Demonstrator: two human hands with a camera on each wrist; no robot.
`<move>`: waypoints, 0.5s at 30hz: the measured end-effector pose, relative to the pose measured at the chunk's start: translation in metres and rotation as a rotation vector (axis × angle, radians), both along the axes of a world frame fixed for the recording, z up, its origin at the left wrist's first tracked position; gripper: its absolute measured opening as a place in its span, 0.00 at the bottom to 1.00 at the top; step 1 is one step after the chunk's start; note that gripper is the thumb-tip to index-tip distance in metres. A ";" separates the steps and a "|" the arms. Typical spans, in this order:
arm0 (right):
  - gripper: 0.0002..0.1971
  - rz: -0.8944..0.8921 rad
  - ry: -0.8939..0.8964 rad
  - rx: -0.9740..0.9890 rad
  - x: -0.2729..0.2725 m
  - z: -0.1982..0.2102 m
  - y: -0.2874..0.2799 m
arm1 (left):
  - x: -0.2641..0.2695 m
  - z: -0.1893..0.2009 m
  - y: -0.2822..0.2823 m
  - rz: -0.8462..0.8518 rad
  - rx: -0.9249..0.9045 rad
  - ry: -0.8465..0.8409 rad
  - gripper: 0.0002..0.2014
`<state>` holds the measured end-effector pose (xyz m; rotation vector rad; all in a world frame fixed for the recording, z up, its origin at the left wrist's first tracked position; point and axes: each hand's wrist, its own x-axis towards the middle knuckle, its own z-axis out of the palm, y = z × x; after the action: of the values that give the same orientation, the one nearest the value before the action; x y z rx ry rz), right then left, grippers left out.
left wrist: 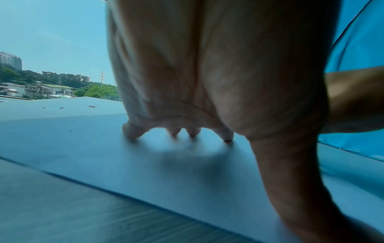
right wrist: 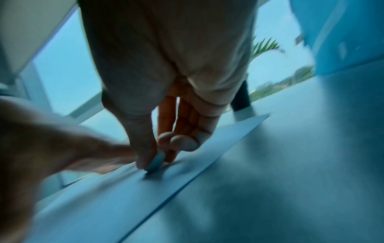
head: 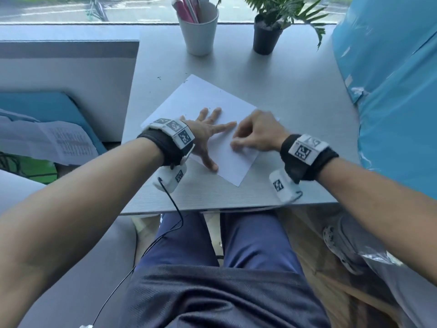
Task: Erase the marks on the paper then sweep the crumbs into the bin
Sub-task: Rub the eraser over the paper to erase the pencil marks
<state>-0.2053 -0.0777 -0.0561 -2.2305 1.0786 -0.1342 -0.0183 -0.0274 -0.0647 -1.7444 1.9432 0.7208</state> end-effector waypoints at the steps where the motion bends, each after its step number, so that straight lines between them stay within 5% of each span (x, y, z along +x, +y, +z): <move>1: 0.07 -0.050 -0.019 -0.039 -0.001 0.000 -0.009 | 0.000 0.000 0.000 0.004 -0.002 0.004 0.69; 6: 0.05 0.194 0.059 0.033 0.006 -0.002 0.039 | 0.001 -0.002 0.000 0.004 0.004 0.001 0.70; 11: 0.06 -0.035 0.000 -0.061 -0.006 0.002 -0.013 | 0.000 0.000 0.000 0.008 0.005 0.009 0.70; 15: 0.03 0.174 0.044 0.017 0.000 0.000 0.036 | 0.002 -0.003 0.000 -0.002 -0.003 0.016 0.70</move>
<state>-0.2049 -0.0419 -0.0563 -2.3100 0.8995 -0.0011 -0.0160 -0.0277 -0.0673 -1.7439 1.9571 0.7329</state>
